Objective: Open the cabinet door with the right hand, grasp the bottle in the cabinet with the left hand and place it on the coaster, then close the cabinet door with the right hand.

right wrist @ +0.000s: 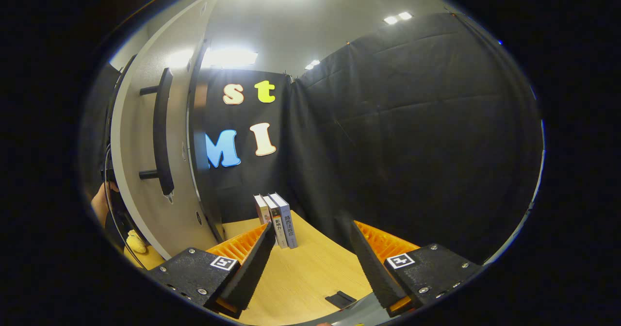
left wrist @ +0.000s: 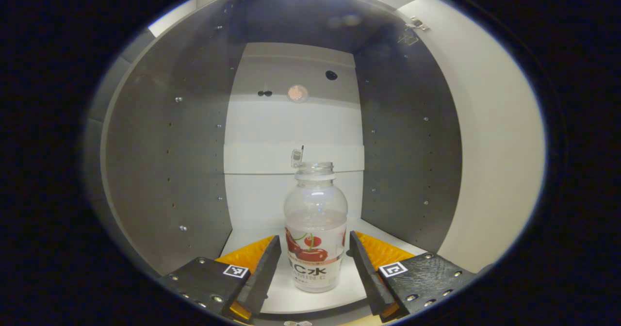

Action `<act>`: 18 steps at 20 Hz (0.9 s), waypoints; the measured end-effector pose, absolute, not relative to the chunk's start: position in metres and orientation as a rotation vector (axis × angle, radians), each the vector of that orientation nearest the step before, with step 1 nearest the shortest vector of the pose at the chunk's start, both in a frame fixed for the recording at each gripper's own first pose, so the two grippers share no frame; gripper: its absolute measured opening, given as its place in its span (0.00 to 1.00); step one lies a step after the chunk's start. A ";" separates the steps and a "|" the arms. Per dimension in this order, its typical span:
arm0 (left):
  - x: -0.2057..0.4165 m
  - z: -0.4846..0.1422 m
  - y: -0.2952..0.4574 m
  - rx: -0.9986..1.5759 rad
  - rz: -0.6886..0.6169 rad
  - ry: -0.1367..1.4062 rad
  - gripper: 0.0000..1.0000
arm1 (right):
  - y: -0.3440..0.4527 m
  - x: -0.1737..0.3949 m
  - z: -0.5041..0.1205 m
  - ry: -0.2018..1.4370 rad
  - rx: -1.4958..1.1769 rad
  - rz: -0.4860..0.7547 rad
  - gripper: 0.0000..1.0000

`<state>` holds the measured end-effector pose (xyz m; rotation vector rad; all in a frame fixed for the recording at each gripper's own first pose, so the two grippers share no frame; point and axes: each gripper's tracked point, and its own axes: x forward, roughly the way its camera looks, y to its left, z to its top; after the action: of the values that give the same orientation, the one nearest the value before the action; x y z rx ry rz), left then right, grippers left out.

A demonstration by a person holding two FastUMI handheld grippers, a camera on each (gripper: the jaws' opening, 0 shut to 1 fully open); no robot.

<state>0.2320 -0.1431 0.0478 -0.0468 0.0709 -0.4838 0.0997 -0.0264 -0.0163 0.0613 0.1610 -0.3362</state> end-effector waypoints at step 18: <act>0.183 0.088 -0.105 -0.053 -0.458 -0.011 0.71 | -0.024 0.119 -0.009 0.158 0.051 -0.215 0.96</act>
<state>0.1829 -0.1053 0.0881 -0.0532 -0.0115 -0.4583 0.1188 -0.0244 -0.0093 0.0507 0.1585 -0.2148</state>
